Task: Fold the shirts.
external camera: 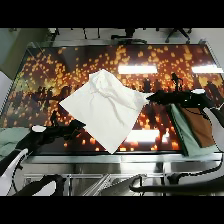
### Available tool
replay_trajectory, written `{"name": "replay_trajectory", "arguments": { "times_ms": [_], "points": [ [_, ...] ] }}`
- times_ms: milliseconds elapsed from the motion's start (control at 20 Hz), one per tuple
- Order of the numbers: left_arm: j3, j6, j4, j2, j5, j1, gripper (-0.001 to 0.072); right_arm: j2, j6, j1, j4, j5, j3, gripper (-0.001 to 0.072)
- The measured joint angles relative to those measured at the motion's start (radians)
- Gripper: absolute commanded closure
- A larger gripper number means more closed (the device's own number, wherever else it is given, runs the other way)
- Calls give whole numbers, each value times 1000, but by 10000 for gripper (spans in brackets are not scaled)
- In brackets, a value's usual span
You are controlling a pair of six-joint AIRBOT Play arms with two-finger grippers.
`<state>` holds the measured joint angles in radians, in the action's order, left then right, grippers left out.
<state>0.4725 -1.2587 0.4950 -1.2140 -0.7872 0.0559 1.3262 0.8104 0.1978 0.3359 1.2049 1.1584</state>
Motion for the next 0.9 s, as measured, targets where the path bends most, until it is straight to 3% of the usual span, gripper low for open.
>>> {"name": "replay_trajectory", "arguments": {
  "times_ms": [50,100,150,200,400,650,900],
  "points": [
    [35,4,-15,-57,3,-22,183,-1,0,0,-5,1,0,693],
    [68,11,-16,-106,11,-37,369,-3,-1,0,-8,5,0,693],
    [107,14,-18,-158,10,-47,602,-6,-2,1,-11,10,0,692],
    [146,19,-14,-201,9,-51,693,-10,-3,2,-11,17,0,693],
    [332,49,0,-304,-53,-16,695,-60,5,3,42,49,-1,693],
    [591,60,21,-346,-148,79,695,-217,124,-19,179,51,-142,693],
    [837,24,140,-480,-284,111,684,-432,246,-183,199,-150,-443,692]
  ]
}}
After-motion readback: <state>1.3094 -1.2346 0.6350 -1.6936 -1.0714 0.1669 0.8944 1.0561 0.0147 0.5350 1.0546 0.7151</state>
